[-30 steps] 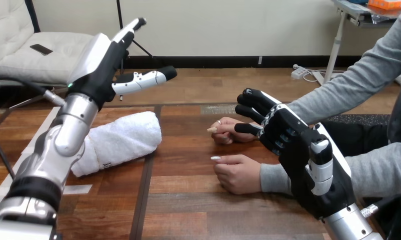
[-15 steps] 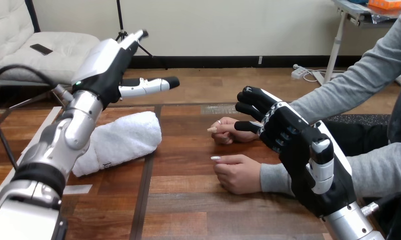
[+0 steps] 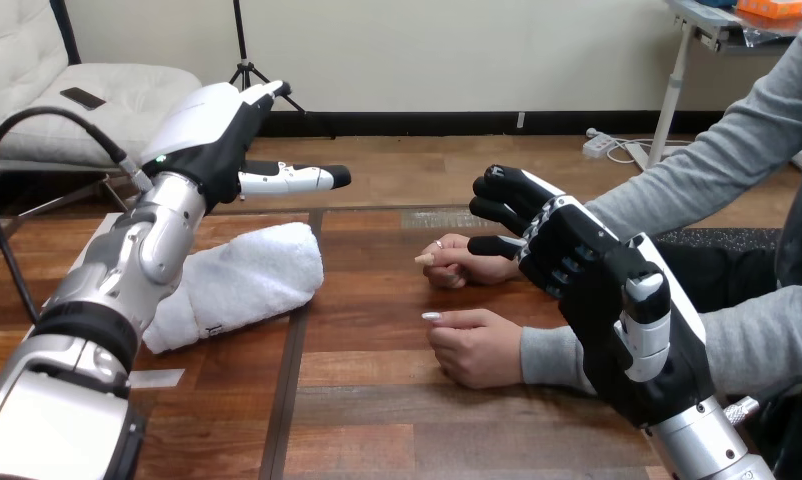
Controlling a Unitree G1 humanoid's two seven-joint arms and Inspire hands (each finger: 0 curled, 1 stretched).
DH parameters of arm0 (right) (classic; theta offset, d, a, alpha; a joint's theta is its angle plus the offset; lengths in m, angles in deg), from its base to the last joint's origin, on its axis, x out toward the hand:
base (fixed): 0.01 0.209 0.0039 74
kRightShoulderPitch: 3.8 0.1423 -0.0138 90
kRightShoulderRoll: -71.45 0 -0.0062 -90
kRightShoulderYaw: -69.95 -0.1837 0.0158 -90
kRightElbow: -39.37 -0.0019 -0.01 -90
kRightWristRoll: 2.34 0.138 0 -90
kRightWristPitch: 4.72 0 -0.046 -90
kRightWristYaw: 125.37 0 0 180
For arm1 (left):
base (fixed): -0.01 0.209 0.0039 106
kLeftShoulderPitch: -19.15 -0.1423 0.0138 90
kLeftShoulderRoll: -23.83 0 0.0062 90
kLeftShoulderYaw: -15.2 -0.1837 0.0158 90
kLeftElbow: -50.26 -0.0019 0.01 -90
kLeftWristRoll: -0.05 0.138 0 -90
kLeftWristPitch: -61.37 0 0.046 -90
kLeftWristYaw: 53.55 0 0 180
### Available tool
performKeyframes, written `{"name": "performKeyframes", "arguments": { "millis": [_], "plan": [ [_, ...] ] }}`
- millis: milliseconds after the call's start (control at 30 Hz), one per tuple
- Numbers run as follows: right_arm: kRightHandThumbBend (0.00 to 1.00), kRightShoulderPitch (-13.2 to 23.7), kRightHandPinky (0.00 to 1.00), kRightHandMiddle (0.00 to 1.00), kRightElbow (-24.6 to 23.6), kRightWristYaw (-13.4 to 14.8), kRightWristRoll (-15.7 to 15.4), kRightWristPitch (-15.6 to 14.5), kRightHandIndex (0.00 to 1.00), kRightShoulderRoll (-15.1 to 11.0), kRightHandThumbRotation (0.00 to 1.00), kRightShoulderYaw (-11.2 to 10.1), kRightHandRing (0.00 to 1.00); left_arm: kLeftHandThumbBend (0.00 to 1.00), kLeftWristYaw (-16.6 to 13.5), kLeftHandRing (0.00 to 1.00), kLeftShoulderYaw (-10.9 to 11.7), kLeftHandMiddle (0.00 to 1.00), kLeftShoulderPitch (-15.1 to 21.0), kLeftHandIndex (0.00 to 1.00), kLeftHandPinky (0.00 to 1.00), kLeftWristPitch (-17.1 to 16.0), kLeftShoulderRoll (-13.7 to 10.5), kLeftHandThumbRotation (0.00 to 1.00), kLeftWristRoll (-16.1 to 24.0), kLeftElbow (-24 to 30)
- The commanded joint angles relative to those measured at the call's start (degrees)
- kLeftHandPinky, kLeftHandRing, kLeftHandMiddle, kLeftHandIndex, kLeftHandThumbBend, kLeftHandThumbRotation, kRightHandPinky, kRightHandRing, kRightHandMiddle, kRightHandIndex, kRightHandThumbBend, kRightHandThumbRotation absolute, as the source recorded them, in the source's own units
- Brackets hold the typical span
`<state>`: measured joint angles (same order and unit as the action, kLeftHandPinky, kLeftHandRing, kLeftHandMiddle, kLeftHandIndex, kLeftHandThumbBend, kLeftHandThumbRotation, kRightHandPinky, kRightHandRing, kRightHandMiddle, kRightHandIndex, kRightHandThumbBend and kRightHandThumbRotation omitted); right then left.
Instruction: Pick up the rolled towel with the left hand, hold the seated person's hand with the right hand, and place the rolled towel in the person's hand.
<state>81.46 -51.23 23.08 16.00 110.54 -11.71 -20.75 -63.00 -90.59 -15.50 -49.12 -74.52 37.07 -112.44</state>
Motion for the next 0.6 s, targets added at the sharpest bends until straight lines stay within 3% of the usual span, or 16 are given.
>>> {"name": "performKeyframes", "arguments": {
  "millis": [0,567],
  "plan": [
    [1.0,3.5,0.78,0.88,-0.1,-0.2,1.2,1.1,0.86,0.0,1.0,-1.0,0.88,0.93,-0.5,0.93,-2.3,0.94,5.6,0.92,0.9,2.2,0.4,0.74,1.2,-1.3],
    [1.0,2.9,0.78,0.88,-1.0,-0.3,1.5,1.0,0.86,-0.2,1.0,-1.0,0.88,0.91,2.2,0.94,-4.9,0.96,6.6,0.94,0.9,9.8,2.4,0.73,1.9,-3.5]
  ]
}}
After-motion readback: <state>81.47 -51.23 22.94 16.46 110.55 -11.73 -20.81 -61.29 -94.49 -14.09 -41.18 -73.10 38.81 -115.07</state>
